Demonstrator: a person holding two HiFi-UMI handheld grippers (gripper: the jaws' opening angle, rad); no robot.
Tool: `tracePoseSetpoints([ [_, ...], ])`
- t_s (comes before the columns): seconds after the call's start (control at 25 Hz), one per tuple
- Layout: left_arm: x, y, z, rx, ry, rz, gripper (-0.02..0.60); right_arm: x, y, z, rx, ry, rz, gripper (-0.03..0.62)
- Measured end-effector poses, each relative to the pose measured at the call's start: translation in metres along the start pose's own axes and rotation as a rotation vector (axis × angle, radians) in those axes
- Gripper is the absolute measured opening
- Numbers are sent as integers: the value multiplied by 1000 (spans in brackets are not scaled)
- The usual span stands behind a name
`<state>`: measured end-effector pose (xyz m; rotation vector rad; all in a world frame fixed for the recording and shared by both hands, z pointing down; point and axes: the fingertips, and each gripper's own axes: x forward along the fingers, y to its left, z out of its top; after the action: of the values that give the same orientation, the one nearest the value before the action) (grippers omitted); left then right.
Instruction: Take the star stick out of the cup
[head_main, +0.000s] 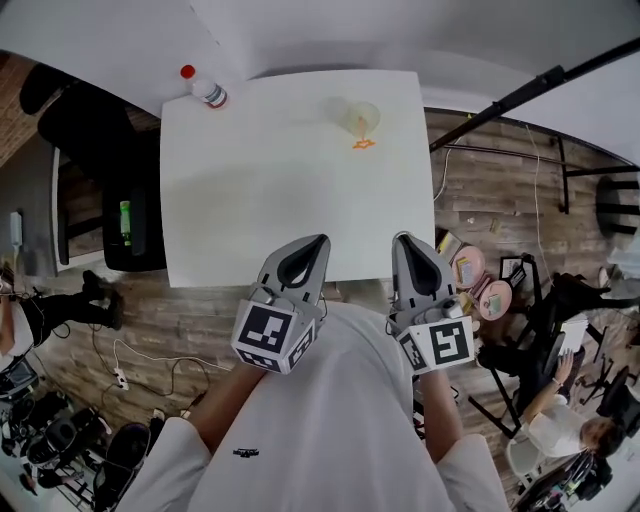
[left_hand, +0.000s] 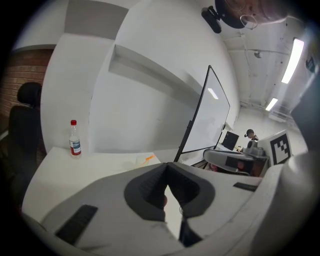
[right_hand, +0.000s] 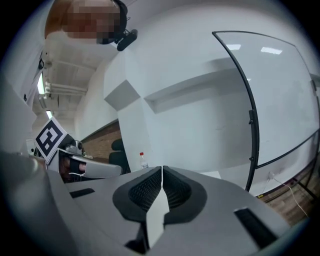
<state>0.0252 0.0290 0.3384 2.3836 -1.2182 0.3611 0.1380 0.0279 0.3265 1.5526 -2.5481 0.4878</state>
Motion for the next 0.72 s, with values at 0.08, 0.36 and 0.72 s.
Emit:
tracePoseSetpoints([
  [0.08, 5, 1, 1, -3, 1, 12, 3, 6, -5, 3, -10, -1, 13, 5],
  [0.36, 25, 13, 2, -16, 12, 62, 3, 35, -23, 0, -51, 12, 37, 5],
  [0.72, 33, 25, -15, -35, 61, 113, 3, 68, -23, -14, -54, 47, 129, 52],
])
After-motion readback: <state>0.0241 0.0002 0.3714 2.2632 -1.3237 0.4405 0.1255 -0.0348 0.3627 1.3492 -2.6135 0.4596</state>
